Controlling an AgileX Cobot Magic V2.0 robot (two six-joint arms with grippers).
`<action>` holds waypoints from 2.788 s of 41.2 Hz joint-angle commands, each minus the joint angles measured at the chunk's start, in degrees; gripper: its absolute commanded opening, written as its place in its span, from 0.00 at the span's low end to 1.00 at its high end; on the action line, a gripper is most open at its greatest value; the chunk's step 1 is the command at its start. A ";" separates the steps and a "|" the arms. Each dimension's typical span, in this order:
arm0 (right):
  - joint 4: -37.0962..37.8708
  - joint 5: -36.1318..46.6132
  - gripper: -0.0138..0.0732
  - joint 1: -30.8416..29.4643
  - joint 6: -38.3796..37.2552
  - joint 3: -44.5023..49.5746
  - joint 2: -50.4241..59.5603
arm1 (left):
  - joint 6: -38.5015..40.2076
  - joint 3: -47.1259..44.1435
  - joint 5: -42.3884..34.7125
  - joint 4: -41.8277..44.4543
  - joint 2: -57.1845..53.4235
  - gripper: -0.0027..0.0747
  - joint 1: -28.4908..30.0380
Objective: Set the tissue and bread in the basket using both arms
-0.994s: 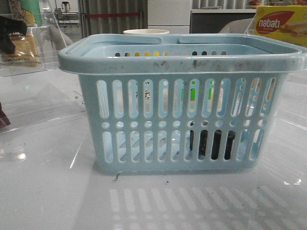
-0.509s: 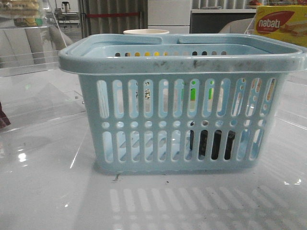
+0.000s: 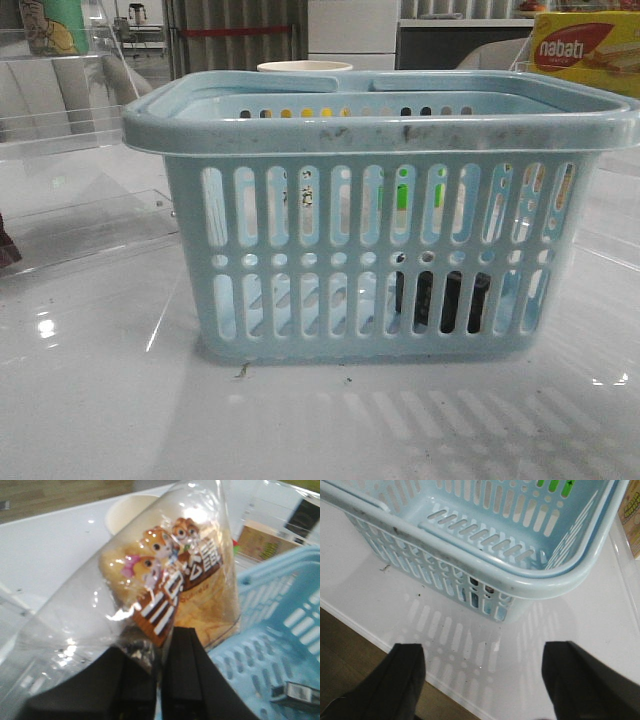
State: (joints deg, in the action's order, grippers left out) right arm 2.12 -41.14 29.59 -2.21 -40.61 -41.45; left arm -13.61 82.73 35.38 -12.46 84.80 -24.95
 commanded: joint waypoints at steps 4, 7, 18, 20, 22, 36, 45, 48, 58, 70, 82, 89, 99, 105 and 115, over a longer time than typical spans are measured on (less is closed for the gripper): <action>0.85 3.56 0.84 -0.12 0.18 -1.45 0.34 | -0.67 1.85 -3.73 -0.69 -0.08 0.15 -6.23; 0.85 3.56 0.84 -0.12 0.18 -1.45 0.34 | -0.67 1.86 -3.73 -0.69 1.46 0.15 -8.02; 0.85 3.56 0.84 -0.12 0.18 -1.45 0.34 | -0.67 1.86 -3.73 -0.69 9.31 0.15 -11.54; 0.85 3.56 0.84 -0.12 0.18 -1.45 0.34 | -0.67 1.86 -3.73 -0.69 11.01 0.15 -12.01; 0.85 3.56 0.84 -0.12 0.18 -1.45 0.34 | -0.67 1.86 -3.84 -0.69 12.35 0.15 -12.15; 0.85 3.56 0.84 -0.12 0.18 -1.45 0.34 | -0.67 1.86 -3.84 -0.69 15.28 0.26 -12.45; 0.85 3.56 0.84 -0.12 0.18 -1.45 0.34 | -0.67 1.86 -4.37 -0.69 15.28 0.45 -12.45; 0.85 3.56 0.84 -0.12 0.18 -1.45 0.34 | -0.67 1.86 -5.11 -0.69 15.28 0.44 -12.45; 0.85 3.56 0.84 -0.12 0.18 -1.45 0.34 | -0.67 1.86 -5.91 -0.69 15.28 0.44 -12.45; 0.85 3.56 0.84 -0.12 0.18 -1.45 0.34 | -0.67 2.40 -5.79 -0.69 15.28 0.44 -12.45; 0.85 3.56 0.84 -0.12 0.18 -1.45 0.34 | -0.67 9.41 5.35 -0.69 8.81 0.44 -12.45; 0.85 3.56 0.84 -0.12 0.18 -1.45 0.34 | -0.67 6.47 6.27 -1.71 0.16 0.44 -12.45; 0.85 3.56 0.84 -0.12 0.18 -1.45 0.34 | -2.23 -6.88 5.65 -1.94 -14.79 0.44 -12.45; 0.85 3.56 0.84 -0.12 0.18 -1.45 0.34 | -2.35 -18.18 5.04 -1.94 -24.83 0.44 -12.45; 0.85 3.68 0.84 -0.12 0.18 -1.45 0.34 | -2.35 -34.37 1.79 -1.94 -40.75 0.44 -12.45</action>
State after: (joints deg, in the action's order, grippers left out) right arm 2.12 -41.14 29.59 -2.25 -40.61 -41.45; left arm -15.75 50.73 42.51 -13.13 48.77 -36.99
